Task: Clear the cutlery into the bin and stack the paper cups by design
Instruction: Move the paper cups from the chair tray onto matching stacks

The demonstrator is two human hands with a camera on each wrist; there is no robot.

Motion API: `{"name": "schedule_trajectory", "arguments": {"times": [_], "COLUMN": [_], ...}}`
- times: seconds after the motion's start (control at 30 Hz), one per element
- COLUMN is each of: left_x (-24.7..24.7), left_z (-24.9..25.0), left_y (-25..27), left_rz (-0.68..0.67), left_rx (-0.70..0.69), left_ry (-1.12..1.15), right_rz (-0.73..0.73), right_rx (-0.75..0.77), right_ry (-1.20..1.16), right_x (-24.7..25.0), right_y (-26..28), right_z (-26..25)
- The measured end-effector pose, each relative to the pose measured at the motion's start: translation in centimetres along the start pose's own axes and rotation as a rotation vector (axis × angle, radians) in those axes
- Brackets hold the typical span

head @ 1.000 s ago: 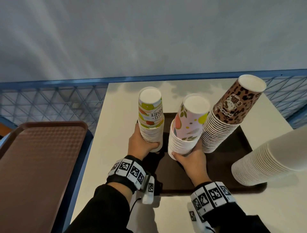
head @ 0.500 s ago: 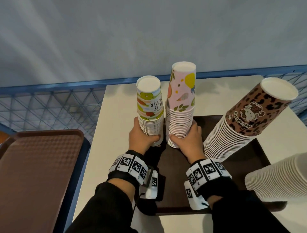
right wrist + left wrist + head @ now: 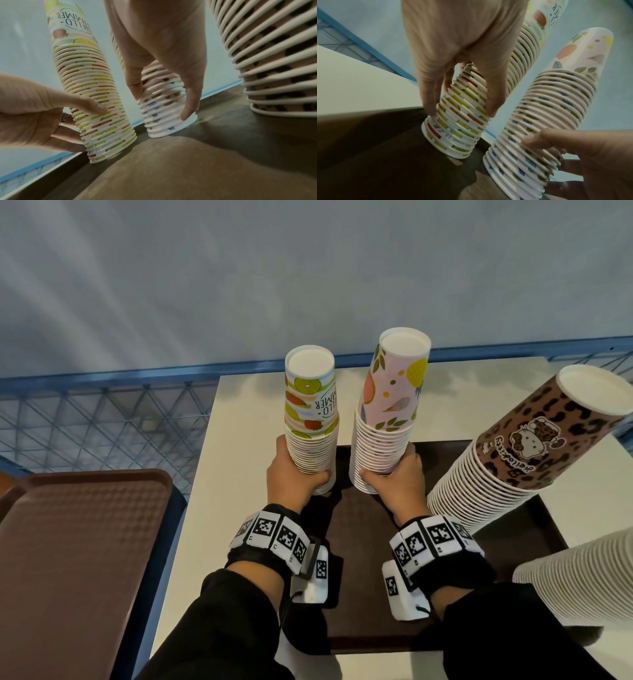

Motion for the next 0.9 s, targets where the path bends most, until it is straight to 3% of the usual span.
{"name": "schedule_trajectory", "arguments": {"times": [0.4,0.5,0.6,0.7,0.8,0.9], "left_x": [-0.4,-0.5,1.0,1.4,0.0,-1.9], "left_z": [0.0,-1.0,-0.6,2.2,4.9,6.8], "left_y": [-0.2,0.3,2.7,5.6,7.6,9.4], "left_rz": [-0.022,-0.04,0.125,0.204,0.119,-0.014], "left_rx": [-0.027,0.014,-0.014,-0.169,-0.283,-0.32], "left_ry": [-0.033,-0.036,-0.055,-0.023,0.018,0.076], "right_rz": [-0.045,-0.126,-0.184,-0.185,-0.049,0.215], "right_rx": [0.025,-0.069,-0.029,0.101,0.286,0.405], "right_ry": [0.002,0.046,-0.01,-0.149,-0.166,-0.111], "right_x": [-0.4,-0.4,0.6,3.2,7.8,13.4], "right_y": [0.2,1.0,3.5,7.3,10.8,14.3], "right_z": [1.1,1.8,0.2,-3.2,-6.5,-7.4]}}
Point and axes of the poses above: each hand's wrist, its own y-axis away from the middle knuckle, its own x-axis out of the back of the hand, z = x × y, the point moved 9 cm from there along -y, towards the middle knuckle, and after that the axes turned 6 degrees about x, right-handed, at the moved point
